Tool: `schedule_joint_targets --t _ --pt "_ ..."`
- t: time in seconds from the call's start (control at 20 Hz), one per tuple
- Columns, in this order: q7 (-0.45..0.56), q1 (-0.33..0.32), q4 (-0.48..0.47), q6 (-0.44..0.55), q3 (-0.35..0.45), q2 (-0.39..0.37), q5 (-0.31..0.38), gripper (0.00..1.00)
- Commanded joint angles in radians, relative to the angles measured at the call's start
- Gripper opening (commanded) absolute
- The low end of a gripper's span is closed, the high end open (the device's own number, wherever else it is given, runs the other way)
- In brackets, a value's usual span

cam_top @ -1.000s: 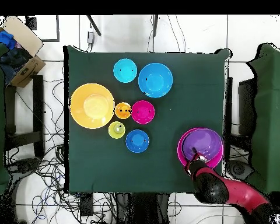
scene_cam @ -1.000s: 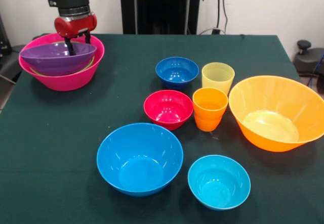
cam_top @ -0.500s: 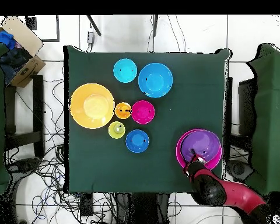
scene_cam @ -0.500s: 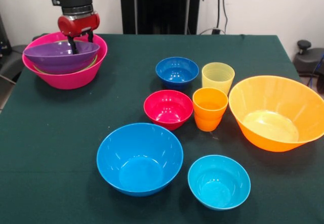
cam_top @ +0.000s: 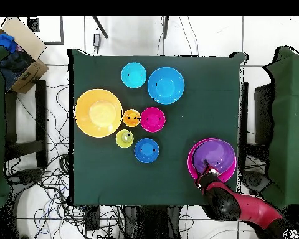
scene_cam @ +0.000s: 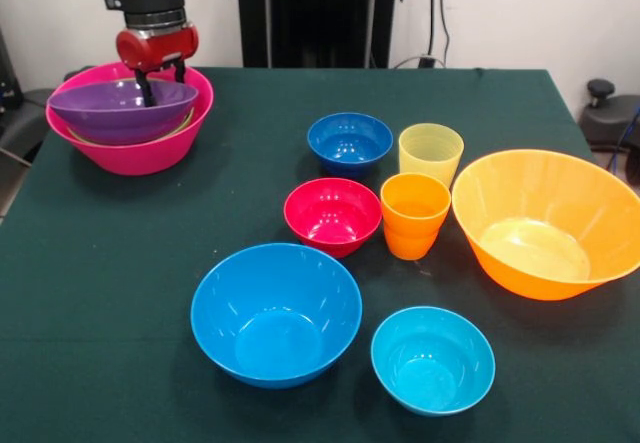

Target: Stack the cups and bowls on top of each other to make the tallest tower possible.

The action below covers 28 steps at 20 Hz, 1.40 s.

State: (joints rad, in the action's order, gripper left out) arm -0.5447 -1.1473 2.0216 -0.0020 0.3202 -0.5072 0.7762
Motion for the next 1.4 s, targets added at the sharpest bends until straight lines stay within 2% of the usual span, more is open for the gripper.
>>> schedule_joint_targets --t 0.05,0.2,0.35,0.6,0.8,1.4 --pt "-0.172 0.05 0.057 0.093 0.013 0.018 0.004 1.0" --pt "-0.152 0.06 0.068 0.114 0.015 -0.034 0.01 1.0" --pt "-0.107 0.068 0.091 0.183 0.034 -0.14 -0.006 1.0" --pt "0.007 0.034 0.158 0.412 0.143 -0.375 -0.157 1.0" --pt "0.088 0.009 0.19 0.543 0.216 -0.521 -0.26 1.0" --pt "0.27 -0.085 0.236 0.721 0.387 -0.807 -0.427 1.0"
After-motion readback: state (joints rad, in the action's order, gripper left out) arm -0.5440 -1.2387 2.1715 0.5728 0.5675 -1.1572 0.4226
